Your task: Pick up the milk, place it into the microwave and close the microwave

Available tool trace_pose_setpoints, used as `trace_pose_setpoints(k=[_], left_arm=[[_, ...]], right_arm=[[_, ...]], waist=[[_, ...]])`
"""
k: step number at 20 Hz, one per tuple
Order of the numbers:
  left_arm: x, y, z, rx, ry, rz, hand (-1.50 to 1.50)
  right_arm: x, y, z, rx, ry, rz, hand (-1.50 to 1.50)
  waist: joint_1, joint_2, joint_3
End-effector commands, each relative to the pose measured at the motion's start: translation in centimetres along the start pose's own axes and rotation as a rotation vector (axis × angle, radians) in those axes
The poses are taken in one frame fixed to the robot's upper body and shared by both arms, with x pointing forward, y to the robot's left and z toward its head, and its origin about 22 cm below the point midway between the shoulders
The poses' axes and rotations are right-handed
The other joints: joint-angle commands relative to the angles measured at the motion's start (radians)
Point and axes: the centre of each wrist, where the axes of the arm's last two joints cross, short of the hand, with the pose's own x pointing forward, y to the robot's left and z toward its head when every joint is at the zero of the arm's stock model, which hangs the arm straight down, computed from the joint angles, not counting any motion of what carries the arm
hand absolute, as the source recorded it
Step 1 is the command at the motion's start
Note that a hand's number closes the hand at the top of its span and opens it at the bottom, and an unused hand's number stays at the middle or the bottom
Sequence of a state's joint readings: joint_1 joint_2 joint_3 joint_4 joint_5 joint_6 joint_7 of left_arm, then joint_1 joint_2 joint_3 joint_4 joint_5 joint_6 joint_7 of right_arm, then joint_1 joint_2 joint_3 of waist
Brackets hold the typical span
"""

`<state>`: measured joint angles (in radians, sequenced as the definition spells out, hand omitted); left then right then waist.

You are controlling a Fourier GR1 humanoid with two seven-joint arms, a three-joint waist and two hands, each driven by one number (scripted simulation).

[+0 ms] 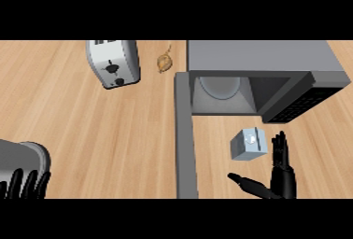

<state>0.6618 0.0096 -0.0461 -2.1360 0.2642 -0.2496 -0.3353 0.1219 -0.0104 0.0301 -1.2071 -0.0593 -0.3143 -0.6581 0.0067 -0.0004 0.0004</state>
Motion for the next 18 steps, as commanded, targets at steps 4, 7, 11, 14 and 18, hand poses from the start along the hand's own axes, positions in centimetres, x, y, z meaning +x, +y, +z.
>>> trace_pose_setpoints(k=[4, 7, 11, 14, 18], left_arm=[[-1.6, 0.6, -1.1, -0.008, 0.006, 0.007, -1.5], [-0.9, 0.1, 1.4, -0.012, 0.006, 0.016, -1.5], [-1.7, -0.5, -0.1, 0.011, 0.0, 0.005, -1.5], [-1.8, -0.1, 1.7, 0.004, 0.009, 0.015, -1.5], [-1.0, 0.5, -1.0, 0.004, -0.002, 0.002, -1.5]], right_arm=[[-3.0, -1.0, -1.0, 0.004, -0.003, -0.001, -1.5], [-3.6, -0.1, 1.2, 0.022, -0.011, 0.021, -1.5], [-4.0, 0.6, -0.4, 0.043, -0.025, 0.016, -1.5], [-4.5, -0.1, -0.8, 0.065, -0.059, -0.012, -1.5], [-3.9, 0.4, -3.7, 0.085, -0.056, -0.017, -1.5]], waist=[[-0.002, 0.001, 0.0], [0.0, -0.001, 0.0], [-0.001, 0.0, 0.0], [0.0, 0.0, 0.0], [-0.003, 0.0, 0.0]])
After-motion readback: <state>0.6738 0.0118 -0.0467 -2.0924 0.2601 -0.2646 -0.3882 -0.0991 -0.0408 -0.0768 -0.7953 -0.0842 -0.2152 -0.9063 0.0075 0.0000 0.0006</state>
